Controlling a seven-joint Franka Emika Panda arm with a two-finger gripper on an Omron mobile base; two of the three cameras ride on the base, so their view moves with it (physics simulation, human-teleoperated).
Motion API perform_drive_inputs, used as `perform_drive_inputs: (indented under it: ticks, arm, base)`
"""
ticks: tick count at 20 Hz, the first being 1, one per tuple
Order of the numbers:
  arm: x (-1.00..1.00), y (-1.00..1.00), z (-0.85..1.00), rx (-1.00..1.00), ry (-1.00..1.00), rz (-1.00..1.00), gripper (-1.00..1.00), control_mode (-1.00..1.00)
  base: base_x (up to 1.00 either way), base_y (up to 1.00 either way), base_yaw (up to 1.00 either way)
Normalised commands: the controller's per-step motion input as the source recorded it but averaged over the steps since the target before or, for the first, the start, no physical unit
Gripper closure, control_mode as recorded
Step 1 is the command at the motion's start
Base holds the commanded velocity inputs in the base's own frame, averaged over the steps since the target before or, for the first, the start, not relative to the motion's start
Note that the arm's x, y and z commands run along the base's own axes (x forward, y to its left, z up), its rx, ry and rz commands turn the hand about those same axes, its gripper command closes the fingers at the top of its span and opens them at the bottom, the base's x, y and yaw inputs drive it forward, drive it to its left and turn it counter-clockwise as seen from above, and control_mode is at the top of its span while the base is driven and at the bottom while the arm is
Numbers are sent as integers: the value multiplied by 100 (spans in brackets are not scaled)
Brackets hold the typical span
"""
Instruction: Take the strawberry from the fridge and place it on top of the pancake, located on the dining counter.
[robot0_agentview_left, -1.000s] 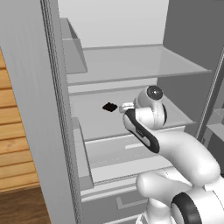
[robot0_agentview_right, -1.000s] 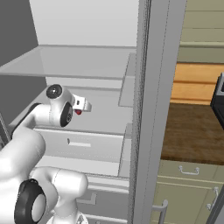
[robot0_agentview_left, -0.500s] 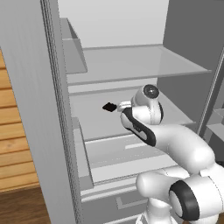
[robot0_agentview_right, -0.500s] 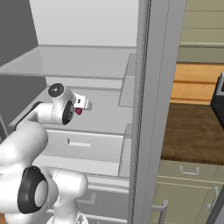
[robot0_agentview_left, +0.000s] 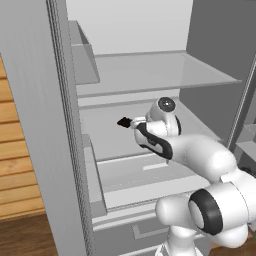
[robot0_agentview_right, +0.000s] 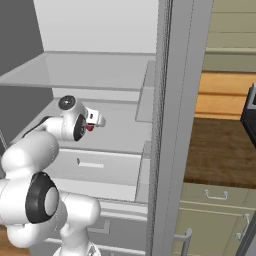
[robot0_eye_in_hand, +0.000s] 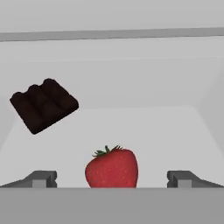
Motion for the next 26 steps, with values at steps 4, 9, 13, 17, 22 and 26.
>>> perform_drive_inputs:
  ticks: [4, 9, 13, 17, 22, 26]
  arm:
    - [19, 0, -14, 0, 1, 0, -100, -100]
    - [13, 0, -18, 0, 2, 0, -100, -100]
    - [10, 0, -19, 0, 4, 0, -100, -100]
    - [9, 0, -24, 0, 5, 0, 100, -100]
    - [5, 0, -12, 0, 1, 0, 100, -100]
    - [0, 0, -13, 0, 0, 0, 100, -100]
  base:
    - [0, 0, 0]
    - [0, 0, 0]
    - [0, 0, 0]
    - [0, 0, 0]
    - [0, 0, 0]
    - [0, 0, 0]
